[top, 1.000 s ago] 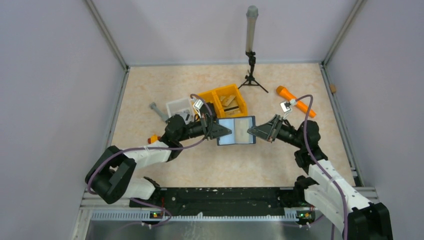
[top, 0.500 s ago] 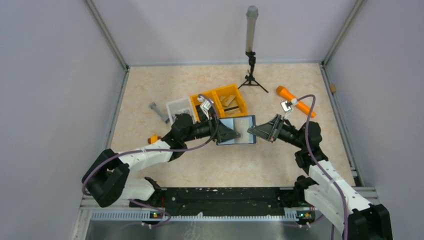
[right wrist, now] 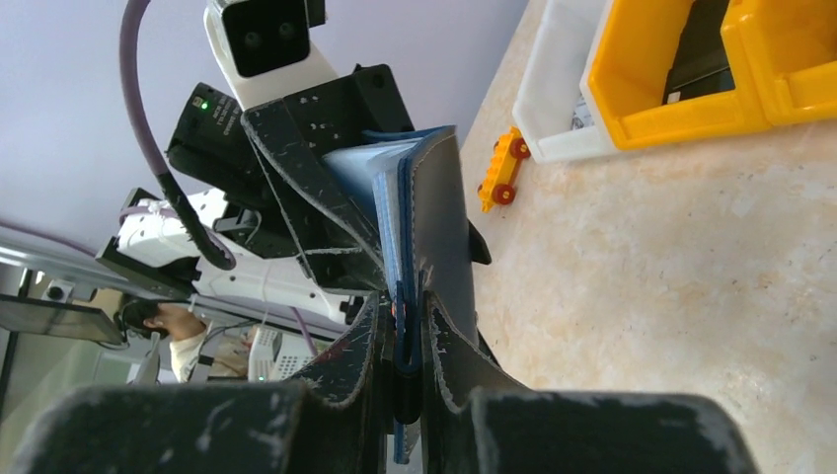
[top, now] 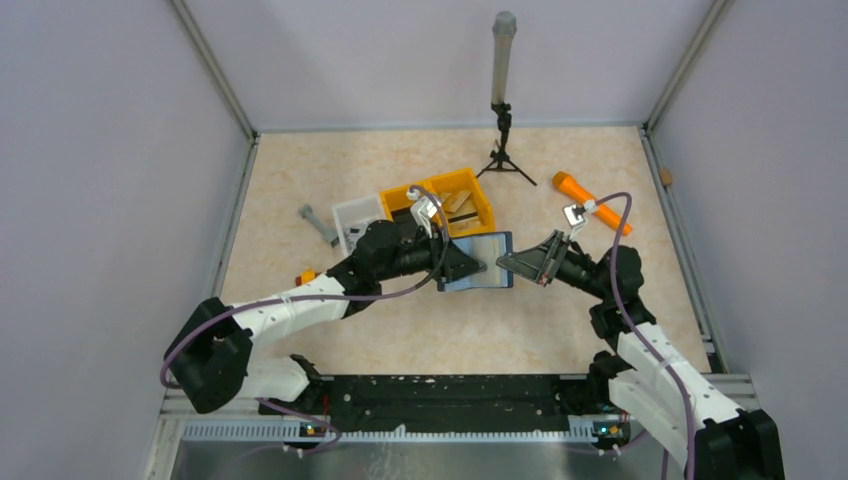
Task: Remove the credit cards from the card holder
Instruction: Remove the credit card from the card holder.
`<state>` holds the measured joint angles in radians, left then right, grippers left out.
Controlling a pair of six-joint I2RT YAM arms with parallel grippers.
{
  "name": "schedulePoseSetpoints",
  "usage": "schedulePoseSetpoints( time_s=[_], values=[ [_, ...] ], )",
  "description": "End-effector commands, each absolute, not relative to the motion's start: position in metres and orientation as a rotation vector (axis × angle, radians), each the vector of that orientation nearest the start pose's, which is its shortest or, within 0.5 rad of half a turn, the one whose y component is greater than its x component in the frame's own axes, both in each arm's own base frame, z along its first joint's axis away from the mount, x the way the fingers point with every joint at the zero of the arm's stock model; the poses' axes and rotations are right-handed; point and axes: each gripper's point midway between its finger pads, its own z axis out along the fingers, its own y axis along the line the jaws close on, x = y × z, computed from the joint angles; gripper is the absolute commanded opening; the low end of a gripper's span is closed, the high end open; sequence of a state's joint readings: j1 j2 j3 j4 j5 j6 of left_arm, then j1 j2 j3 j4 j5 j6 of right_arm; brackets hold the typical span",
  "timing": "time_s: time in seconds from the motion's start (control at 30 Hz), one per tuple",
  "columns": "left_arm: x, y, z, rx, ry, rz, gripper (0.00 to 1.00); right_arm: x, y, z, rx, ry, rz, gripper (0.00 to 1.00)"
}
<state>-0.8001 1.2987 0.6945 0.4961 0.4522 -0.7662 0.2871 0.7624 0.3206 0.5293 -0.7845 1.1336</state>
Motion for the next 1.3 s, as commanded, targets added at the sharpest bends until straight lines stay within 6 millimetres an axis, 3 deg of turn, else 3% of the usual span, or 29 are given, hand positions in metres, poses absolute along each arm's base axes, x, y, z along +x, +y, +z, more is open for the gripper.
schedulePoseSetpoints(
  time_s=[0.0,0.2,0.53,0.8,0.9,1.0,1.13,1.27],
  values=[
    [0.209,-0.362,0.231,0.451,1.859,-1.461,0.31,0.192,0.215,0.264,-0.075,1.697,1.652,0.0],
    [0.207,-0.358,0.233,0.449,1.846,-1.461,0.14,0.195,0.214,0.263,-0.077,1.711,1.622,0.05],
    [0.198,-0.346,0.254,0.403,1.727,-1.625,0.13,0.198,0.214,0.254,-0.075,1.754,1.579,0.2],
    [0.196,-0.348,0.259,0.411,1.711,-1.677,0.15,0.195,0.215,0.256,-0.105,1.755,1.592,0.0],
    [0.199,-0.346,0.255,0.407,1.727,-1.663,0.2,0.196,0.215,0.257,-0.094,1.759,1.587,0.0],
    [0.208,-0.341,0.243,0.406,1.789,-1.563,0.33,0.204,0.212,0.255,-0.086,1.787,1.517,0.0],
    [0.227,-0.321,0.21,0.366,1.949,-1.28,0.59,0.218,0.199,0.243,-0.089,1.876,1.303,0.0],
    [0.238,-0.306,0.193,0.354,2.037,-1.11,0.7,0.229,0.181,0.24,-0.11,1.919,1.079,0.0]
  ],
)
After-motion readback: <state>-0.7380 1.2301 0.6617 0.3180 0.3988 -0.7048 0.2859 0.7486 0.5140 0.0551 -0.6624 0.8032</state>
